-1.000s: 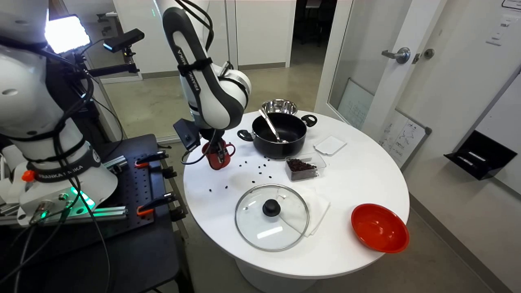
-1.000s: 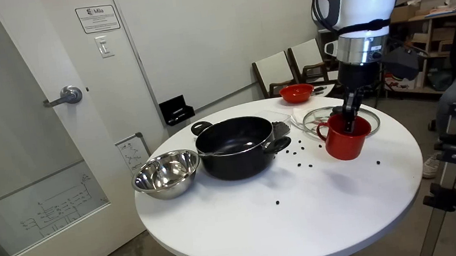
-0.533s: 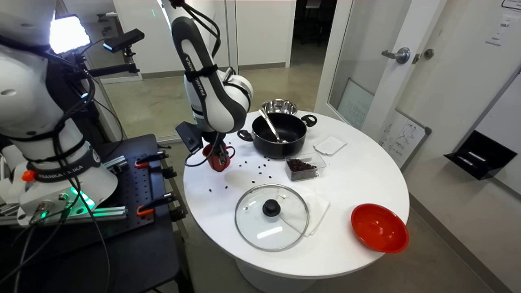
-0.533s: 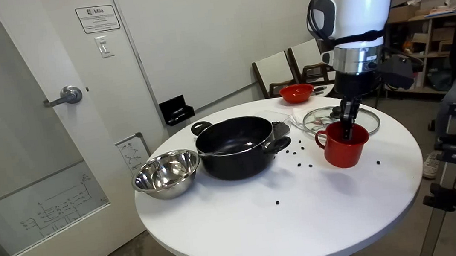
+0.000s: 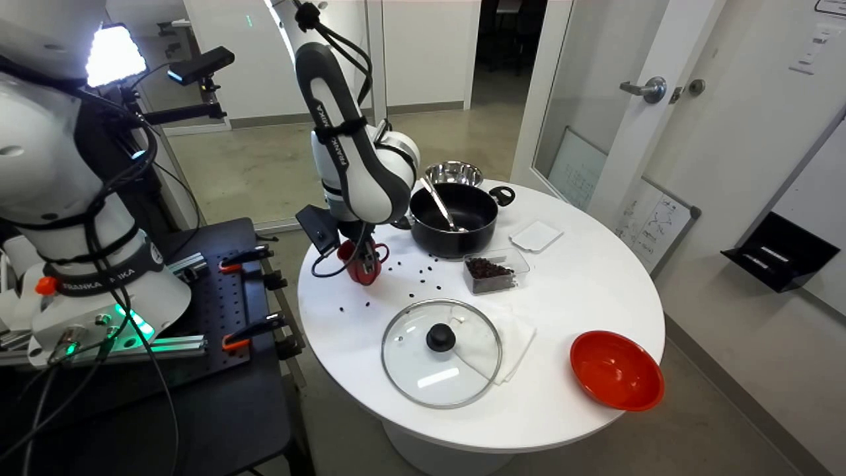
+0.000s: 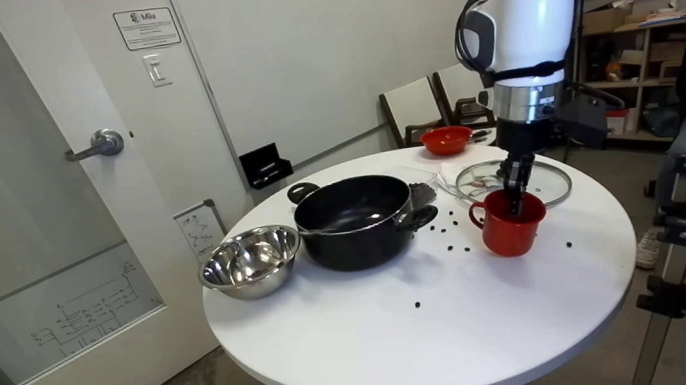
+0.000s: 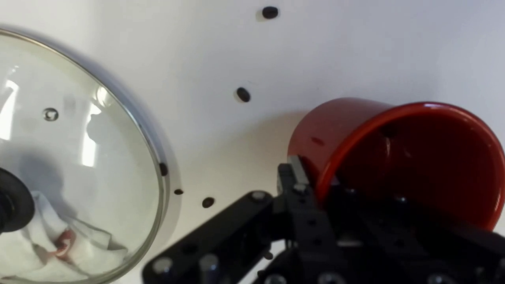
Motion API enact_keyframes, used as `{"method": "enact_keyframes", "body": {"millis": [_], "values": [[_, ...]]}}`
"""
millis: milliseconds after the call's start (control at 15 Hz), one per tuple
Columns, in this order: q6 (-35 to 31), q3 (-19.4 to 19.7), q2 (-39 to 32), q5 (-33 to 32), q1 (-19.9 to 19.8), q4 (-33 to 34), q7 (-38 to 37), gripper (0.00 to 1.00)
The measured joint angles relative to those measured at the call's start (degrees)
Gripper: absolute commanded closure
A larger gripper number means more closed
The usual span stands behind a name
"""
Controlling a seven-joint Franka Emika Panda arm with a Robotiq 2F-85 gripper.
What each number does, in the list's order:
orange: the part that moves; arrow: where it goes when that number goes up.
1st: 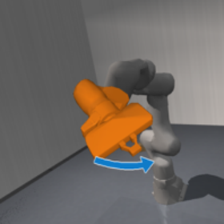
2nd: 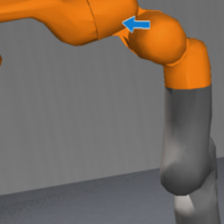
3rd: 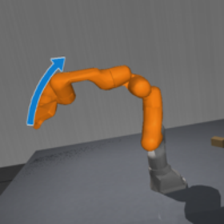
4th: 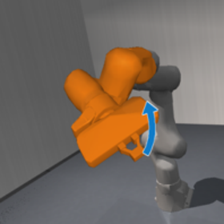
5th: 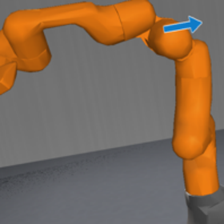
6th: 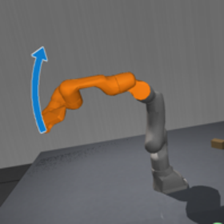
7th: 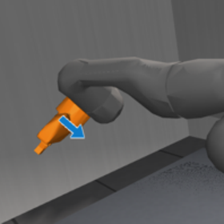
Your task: Pour the contents in the red cup into the clear bowl
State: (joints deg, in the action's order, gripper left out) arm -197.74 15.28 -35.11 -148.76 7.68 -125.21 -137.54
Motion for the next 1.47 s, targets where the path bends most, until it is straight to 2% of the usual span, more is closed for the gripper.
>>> {"method": "enact_keyframes", "body": {"millis": [467,533,1467], "values": [[-0.01,-0.01,-3.91,0.00,-0.37,2.05,-0.12,0.98],[-0.18,-0.09,-4.07,0.01,-0.54,2.21,-0.23,0.91],[-0.14,-0.10,-4.04,0.02,-0.58,2.21,-0.23,0.91]]}}
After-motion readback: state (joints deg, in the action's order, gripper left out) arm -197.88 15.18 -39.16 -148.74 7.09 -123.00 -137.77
